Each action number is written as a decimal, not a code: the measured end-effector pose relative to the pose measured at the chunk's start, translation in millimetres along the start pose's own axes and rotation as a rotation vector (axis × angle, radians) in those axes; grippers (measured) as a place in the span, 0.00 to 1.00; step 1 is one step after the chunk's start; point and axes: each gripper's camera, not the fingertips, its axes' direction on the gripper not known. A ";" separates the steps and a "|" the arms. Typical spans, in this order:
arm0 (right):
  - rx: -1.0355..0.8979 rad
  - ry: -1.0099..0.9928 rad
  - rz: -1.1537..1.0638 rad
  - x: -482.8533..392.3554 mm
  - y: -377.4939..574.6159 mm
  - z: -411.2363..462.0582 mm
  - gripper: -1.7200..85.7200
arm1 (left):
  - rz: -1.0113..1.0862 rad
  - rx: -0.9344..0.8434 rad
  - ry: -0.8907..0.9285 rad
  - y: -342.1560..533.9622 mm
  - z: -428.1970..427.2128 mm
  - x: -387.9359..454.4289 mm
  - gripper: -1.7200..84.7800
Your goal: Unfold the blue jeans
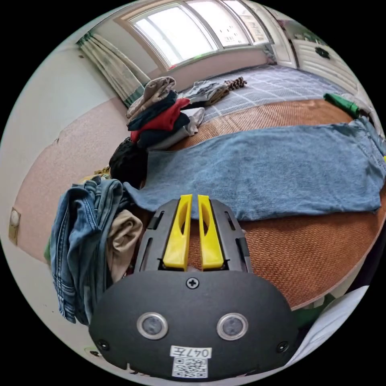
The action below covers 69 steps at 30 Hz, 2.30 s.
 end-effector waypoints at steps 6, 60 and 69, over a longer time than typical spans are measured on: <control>-0.162 0.028 -0.250 -33.6 -34.6 78.0 0.02 | 0.041 -0.159 0.122 -15.6 66.5 49.9 0.01; -0.300 -0.358 -0.839 -149.9 -87.4 9.6 0.01 | -0.851 0.157 0.930 480.8 286.2 -31.2 0.18; -0.249 -0.460 -0.663 -120.8 -85.9 -9.3 0.01 | -1.059 0.032 0.722 552.7 326.1 -62.1 0.18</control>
